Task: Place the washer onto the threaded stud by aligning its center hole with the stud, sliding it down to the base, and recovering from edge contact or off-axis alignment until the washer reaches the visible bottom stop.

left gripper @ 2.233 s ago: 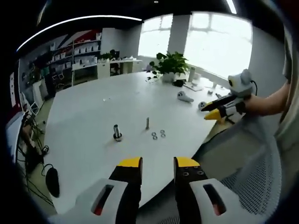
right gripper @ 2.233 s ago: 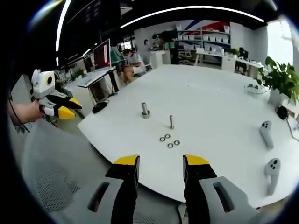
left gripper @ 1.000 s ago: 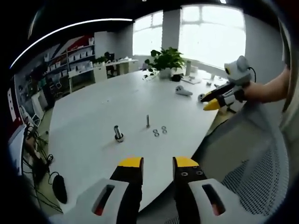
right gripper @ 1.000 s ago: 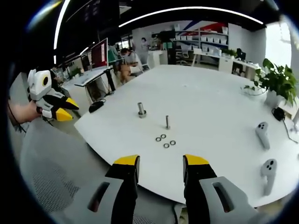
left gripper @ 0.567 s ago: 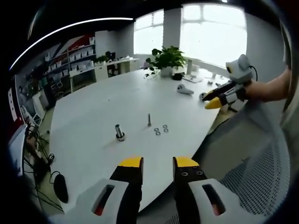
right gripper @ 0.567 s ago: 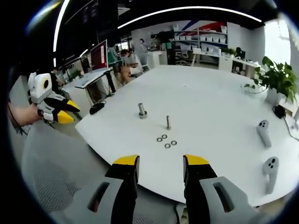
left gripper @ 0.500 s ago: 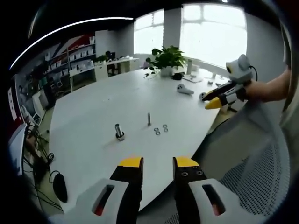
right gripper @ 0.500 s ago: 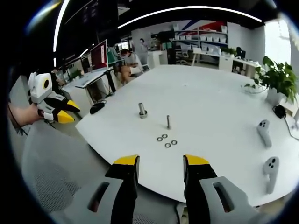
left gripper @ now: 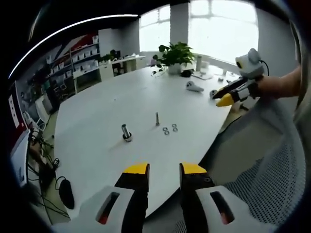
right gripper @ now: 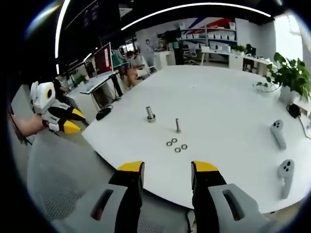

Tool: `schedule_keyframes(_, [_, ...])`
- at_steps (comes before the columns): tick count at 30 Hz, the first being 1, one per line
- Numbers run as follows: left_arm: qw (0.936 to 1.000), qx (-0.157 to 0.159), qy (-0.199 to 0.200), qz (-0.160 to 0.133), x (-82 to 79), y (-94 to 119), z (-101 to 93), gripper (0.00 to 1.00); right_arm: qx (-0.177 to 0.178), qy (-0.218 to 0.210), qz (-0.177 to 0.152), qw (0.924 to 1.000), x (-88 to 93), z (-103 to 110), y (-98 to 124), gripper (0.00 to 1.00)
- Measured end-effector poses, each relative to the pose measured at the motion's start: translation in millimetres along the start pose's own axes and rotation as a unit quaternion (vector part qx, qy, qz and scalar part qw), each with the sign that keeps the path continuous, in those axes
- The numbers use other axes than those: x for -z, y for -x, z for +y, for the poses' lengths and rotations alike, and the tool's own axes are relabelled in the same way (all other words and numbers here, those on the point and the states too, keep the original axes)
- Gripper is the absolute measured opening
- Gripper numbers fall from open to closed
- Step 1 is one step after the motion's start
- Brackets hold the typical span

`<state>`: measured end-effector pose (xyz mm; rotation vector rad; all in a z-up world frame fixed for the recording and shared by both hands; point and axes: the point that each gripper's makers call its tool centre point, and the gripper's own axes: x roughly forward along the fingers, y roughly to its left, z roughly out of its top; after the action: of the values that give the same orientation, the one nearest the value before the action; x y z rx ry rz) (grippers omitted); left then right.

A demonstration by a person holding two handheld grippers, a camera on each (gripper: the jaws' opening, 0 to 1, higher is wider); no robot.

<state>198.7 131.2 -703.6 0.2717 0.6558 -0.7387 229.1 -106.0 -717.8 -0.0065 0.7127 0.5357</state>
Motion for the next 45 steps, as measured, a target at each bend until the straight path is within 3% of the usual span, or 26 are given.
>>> schedule_keyframes(6, [1.0, -0.001, -0.002, 0.004, 1.0, -0.6, 0.7, 0.22, -0.01, -0.015, 0.02, 0.9996, 4.5, -3.6, -1.2, 0.42])
schedule_keyframes(12, [1.0, -0.002, -0.002, 0.002, 0.6, -0.1, 1.3, 0.22, -0.034, 0.08, 0.063, 0.9942, 9.5, -12.6, -19.7, 0.42])
schedule_keyframes(14, [1.0, -0.001, -0.003, 0.005, 1.6, -0.9, 0.6, 0.22, -0.049, 0.064, 0.071, 0.9942, 11.5, -12.8, -30.2, 0.42])
schedule_keyframes(16, [1.0, -0.001, -0.004, 0.007, 2.1, -1.6, 0.8, 0.23, -0.071, -0.003, 0.057, 0.9958, 6.6, -9.6, -39.9, 0.42])
schedule_keyframes(22, [0.9999, -0.009, -0.001, 0.011, 5.8, -1.0, 4.6, 0.23, -0.064, 0.009, 0.074, 0.9951, 12.8, -25.5, -58.2, 0.39])
schedule_keyframes(29, [0.9999, -0.009, -0.002, 0.014, 5.9, -1.9, 4.6, 0.23, -0.06, 0.083, 0.104, 0.9893, 20.0, -32.8, -87.5, 0.36])
schedule_keyframes(37, [0.9998, -0.008, 0.007, 0.018, 7.8, -2.5, 5.4, 0.23, -0.071, 0.113, 0.134, 0.9819, 31.5, -26.4, -115.3, 0.35])
schedule_keyframes(45, [0.9999, -0.012, 0.005, 0.01, 5.5, -1.1, 5.8, 0.22, -0.068, 0.112, 0.14, 0.9815, 31.6, -27.7, -129.6, 0.35])
